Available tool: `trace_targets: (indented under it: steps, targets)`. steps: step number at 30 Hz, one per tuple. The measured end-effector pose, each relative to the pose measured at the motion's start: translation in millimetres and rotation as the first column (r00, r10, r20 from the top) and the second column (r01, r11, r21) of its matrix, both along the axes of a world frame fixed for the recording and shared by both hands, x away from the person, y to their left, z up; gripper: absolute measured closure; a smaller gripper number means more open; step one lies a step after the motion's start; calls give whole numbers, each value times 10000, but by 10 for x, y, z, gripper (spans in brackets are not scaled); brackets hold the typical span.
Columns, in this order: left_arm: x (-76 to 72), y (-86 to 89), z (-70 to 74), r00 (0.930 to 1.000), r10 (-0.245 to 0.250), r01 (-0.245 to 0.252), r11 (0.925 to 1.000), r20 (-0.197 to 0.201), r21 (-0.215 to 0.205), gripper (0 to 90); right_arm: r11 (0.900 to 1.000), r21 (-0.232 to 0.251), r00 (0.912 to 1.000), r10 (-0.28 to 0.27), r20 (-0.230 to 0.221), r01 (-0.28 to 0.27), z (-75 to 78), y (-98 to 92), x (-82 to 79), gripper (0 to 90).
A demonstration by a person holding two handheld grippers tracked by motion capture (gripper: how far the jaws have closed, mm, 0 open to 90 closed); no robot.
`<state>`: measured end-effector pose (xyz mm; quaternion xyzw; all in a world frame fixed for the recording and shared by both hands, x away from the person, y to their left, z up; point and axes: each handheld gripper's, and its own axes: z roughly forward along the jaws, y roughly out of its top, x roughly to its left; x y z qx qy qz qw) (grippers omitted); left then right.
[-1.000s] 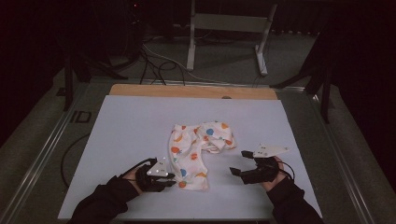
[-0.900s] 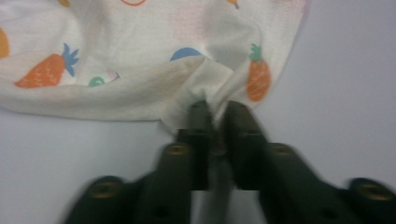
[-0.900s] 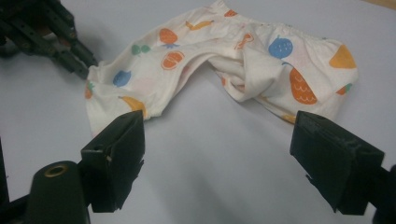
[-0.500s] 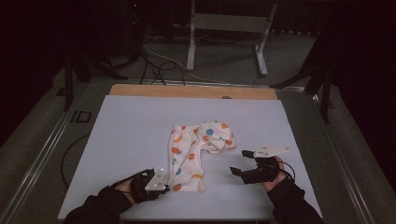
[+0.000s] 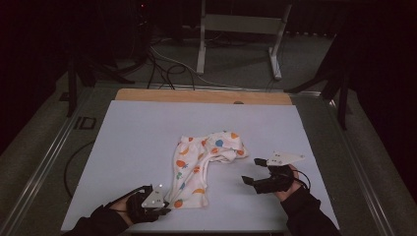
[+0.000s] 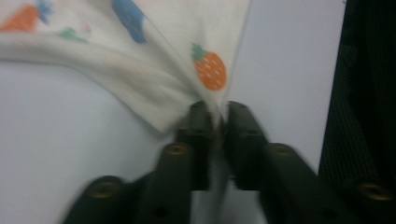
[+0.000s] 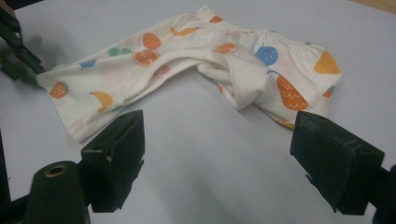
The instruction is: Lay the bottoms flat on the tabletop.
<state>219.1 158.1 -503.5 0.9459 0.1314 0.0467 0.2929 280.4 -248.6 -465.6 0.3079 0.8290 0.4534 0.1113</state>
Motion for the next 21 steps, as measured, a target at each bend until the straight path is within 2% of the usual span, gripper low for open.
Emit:
trace_targets:
  steps: [1, 4, 6, 8, 10, 13, 15, 17, 19, 21]
  targets:
    - [-3, -9, -2, 9999, -41, 41, 10000, -98, -38, 621, 10000, 0, 10000, 27, 27, -27, 2, 1, -1, 181]
    - [-30, -54, 16, 9999, -111, 114, 9995, 83, -298, 451, 10000, -37, 10000, 2, -12, -2, -3, -5, 7, 181]
    - [-28, -77, 67, 9997, -66, 80, 9981, 231, -609, 434, 10000, -15, 10000, -5, 1, 5, -1, -7, 7, 181]
    - [-28, -104, 140, 9988, 286, -244, 9948, 405, -988, 409, 10000, -23, 10000, -4, 11, 4, -1, -8, 8, 181]
    - [-29, -135, 218, 9974, 587, -519, 9874, 417, -1492, 406, 10000, -23, 10000, -16, 9, 16, -1, -14, 10, 180]
    - [-33, -244, 294, 9971, 613, -516, 9804, 453, -1902, 407, 10000, -20, 10000, -13, 39, 13, 4, -11, 6, 180]
    - [-36, -369, 310, 9983, 498, -430, 9795, 300, -1966, 410, 10000, -20, 10000, -35, 19, 35, -1, -11, 11, 180]
    - [-49, -512, 299, 9998, 82, -39, 9793, 207, -2026, 416, 10000, 6, 10000, -42, 32, 42, 0, -7, 8, 180]
    - [-51, -672, 254, 9995, -175, 215, 9848, 245, -1722, 427, 10000, -39, 10000, -21, 22, 21, -1, -7, 11, 180]
    - [-33, -817, 184, 9992, -181, 227, 9904, 343, -1367, 449, 10000, 32, 10000, -57, -4, 57, 0, -5, 9, 180]
